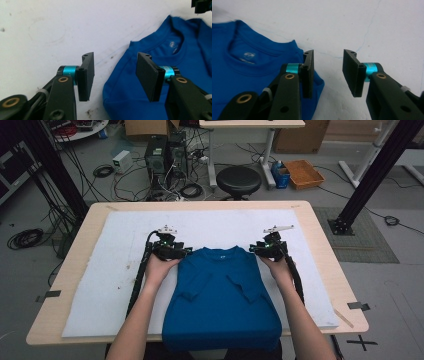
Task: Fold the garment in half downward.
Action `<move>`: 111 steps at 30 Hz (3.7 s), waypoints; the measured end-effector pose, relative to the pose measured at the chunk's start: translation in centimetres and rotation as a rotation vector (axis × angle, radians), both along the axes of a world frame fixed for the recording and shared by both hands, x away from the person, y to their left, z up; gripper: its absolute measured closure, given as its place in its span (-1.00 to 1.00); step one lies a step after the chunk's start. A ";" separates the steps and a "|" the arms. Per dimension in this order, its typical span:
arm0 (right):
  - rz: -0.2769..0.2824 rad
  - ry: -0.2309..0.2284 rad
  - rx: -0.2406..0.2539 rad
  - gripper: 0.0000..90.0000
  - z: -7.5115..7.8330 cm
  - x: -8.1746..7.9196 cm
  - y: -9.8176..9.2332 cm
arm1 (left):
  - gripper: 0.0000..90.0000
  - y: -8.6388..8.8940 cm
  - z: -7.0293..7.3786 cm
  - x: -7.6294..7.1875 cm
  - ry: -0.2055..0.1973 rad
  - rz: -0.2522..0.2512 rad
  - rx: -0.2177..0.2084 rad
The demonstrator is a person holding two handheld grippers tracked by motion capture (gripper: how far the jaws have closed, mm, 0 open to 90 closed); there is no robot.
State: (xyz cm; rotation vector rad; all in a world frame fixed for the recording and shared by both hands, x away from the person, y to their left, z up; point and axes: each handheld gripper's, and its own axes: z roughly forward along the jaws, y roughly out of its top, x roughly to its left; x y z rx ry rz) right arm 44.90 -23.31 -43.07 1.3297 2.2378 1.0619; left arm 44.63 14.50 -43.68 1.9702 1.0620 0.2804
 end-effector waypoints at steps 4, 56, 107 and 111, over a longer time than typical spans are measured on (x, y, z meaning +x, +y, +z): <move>0.002 0.045 -0.029 0.43 -0.8 0.3 0.4 | 0.11 -0.1 -0.3 0.1 0.015 -0.007 0.026; 0.051 -0.105 0.100 1.00 2.4 0.5 0.5 | 0.95 0.3 2.1 -0.2 -0.184 -0.029 0.054; 0.394 -0.143 0.014 1.00 1.8 -21.9 -2.8 | 0.94 0.0 1.4 -21.4 -0.337 -0.502 0.236; 0.414 -0.133 -0.015 1.00 1.5 -22.7 -2.7 | 0.92 0.2 0.9 -21.8 -0.323 -0.516 0.239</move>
